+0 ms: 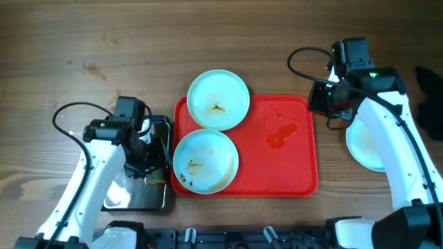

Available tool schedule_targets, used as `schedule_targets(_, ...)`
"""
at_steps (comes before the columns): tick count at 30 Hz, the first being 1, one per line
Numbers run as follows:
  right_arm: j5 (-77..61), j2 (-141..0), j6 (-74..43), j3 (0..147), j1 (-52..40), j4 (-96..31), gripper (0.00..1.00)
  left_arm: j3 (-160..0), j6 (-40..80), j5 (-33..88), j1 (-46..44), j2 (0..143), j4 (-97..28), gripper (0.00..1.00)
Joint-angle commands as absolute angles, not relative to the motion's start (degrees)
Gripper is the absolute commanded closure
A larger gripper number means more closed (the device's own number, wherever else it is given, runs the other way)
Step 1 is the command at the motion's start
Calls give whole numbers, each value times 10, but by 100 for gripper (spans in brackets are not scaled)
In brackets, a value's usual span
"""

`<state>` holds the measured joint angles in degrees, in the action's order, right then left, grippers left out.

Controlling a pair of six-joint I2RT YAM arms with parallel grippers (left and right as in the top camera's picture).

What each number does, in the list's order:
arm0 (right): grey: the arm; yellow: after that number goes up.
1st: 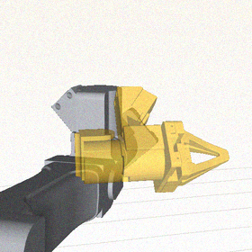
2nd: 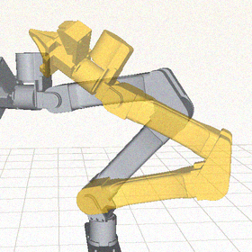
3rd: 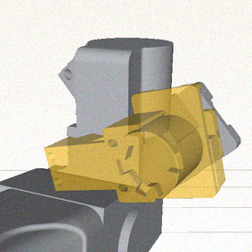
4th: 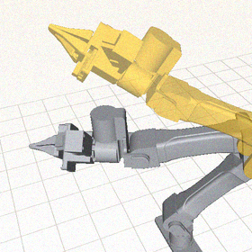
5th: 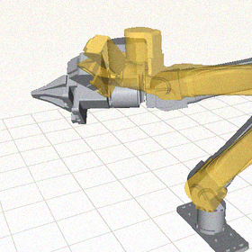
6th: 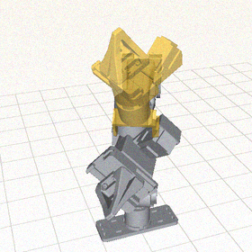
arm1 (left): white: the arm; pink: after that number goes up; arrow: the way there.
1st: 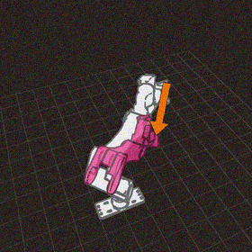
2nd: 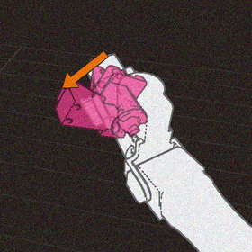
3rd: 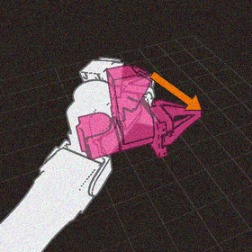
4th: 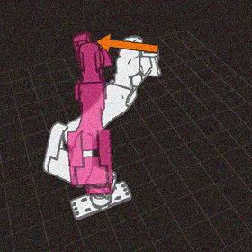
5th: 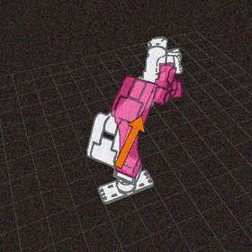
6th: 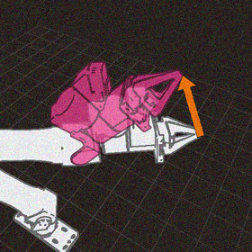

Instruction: Clean dirty plates on tray and stack at the side

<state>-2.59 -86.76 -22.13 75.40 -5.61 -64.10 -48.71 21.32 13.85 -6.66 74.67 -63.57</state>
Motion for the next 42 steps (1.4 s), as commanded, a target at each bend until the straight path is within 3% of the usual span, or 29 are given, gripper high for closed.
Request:
schedule_targets(1, -31, -856, -206, 766, -60, -646, 96, -449, 262, 122, -69, 743, -613, 44)
schedule_targets(2, -31, -856, -204, 766, -60, -646, 96, -442, 265, 122, -69, 743, -606, 48)
schedule_targets(6, -31, -856, -196, 766, -60, -650, 96, -418, 275, 119, -69, 743, -580, 45)
schedule_targets(8, -31, -856, -195, 766, -60, -652, 96, -416, 280, 105, -69, 743, -576, 37)
schedule_targets(15, -31, -856, -190, 766, -60, -656, 96, -415, 303, 78, -59, 745, -531, 36)
schedule_targets(16, -31, -856, -187, 766, -60, -657, 96, -415, 303, 78, -57, 747, -531, 41)
schedule_targets(18, -31, -856, -184, 766, -60, -656, 96, -414, 295, 78, -57, 751, -533, 75)
schedule_targets(19, -31, -856, -184, 766, -60, -656, 96, -412, 290, 73, -57, 751, -533, 77)
schedule_targets(20, -31, -856, -184, 766, -60, -656, 96, -411, 290, 52, -56, 752, -534, 75)
schedule_targets(21, -31, -856, -184, 766, -60, -657, 96, -411, 290, 34, -53, 752, -536, 61)
schedule_targets(23, -31, -856, -181, 766, -60, -659, 95, -411, 287, 23, -45, 752, -535, 51)
schedule_targets(27, -31, -856, -180, 766, -60, -665, 96, -411, 269, 27, -39, 753, -526, 44)
schedule_targets(31, -31, -856, -170, 766, -60, -668, 96, -410, 226, 55, -41, 757, -510, 54)
schedule_targets(35, -31, -856, -170, 766, -60, -668, 96, -410, 174, 91, -41, 757, -503, 47)
schedule_targets(36, -31, -856, -169, 766, -60, -669, 96, -410, 161, 101, -41, 757, -502, 36)
schedule_targets(37, -31, -856, -169, 766, -60, -670, 96, -410, 143, 114, -41, 758, -502, 34)
schedule_targets(42, -31, -856, -166, 766, -60, -674, 96, -409, 139, 122, -40, 759, -503, 36)
